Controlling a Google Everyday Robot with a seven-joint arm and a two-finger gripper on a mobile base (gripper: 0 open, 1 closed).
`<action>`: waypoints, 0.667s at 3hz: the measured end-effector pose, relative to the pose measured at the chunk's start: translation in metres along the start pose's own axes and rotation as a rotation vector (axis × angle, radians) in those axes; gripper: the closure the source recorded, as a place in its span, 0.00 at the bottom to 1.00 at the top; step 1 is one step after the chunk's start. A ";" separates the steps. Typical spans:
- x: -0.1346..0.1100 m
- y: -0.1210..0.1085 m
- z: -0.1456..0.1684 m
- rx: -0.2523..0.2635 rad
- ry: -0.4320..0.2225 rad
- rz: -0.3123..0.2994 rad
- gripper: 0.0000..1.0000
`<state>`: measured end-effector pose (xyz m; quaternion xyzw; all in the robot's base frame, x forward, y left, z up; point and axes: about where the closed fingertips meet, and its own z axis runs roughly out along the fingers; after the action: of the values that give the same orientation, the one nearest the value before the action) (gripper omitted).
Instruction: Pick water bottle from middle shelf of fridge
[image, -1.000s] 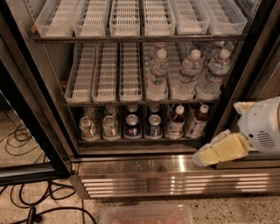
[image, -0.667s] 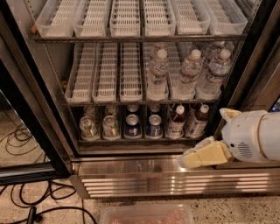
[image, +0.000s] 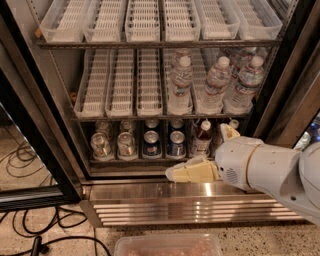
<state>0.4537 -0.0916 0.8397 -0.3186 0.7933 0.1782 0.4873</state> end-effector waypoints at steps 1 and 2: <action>-0.017 -0.002 0.019 0.054 -0.084 0.028 0.00; -0.031 -0.016 0.025 0.141 -0.138 0.064 0.00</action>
Offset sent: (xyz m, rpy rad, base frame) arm 0.0585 0.0031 0.0217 0.1365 -0.1643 -0.2808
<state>0.4913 -0.0784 0.8559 -0.2450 0.7780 0.1592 0.5561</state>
